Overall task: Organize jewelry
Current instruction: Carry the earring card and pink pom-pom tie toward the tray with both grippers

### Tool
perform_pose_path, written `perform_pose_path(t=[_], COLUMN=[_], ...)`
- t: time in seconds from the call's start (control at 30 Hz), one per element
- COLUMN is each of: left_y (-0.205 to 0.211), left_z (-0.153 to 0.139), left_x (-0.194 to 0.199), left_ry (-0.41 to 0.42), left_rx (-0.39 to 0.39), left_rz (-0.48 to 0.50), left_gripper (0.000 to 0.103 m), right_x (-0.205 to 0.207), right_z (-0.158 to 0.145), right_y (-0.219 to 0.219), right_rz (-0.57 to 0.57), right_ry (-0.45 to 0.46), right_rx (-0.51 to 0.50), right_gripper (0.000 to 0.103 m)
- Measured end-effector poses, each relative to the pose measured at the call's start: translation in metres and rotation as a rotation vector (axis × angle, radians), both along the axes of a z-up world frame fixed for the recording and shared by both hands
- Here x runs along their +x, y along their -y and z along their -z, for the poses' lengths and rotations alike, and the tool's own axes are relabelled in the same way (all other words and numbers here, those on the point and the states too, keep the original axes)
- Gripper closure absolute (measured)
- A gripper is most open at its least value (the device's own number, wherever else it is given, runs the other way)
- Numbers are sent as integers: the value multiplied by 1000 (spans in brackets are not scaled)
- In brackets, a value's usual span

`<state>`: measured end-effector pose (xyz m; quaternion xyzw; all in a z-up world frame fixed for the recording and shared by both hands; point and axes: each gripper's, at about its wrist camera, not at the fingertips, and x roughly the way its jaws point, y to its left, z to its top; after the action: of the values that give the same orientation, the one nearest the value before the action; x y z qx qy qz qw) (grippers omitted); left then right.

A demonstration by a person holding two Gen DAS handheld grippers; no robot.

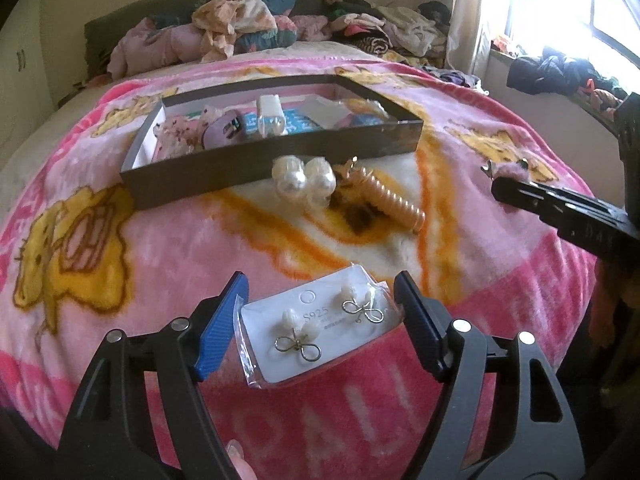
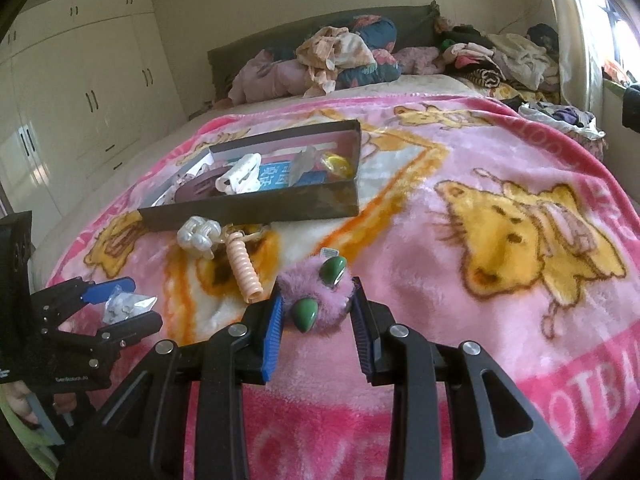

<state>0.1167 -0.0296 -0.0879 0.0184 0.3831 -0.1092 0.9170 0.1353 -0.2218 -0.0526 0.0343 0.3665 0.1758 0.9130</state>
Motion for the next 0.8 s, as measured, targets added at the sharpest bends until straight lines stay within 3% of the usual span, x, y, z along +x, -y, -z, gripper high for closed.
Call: perform_pose_path(t=[0.8], left_y=[-3], left_z=[-31], left_x=[45], left_ry=[58], left_rx=[-65], left_rz=[-24], left_gripper=[37], right_x=[35], right_z=[-11], right_y=[-8], right_rz=[-5], right_ry=[6], right_rx=[-19], right_gripper=[73])
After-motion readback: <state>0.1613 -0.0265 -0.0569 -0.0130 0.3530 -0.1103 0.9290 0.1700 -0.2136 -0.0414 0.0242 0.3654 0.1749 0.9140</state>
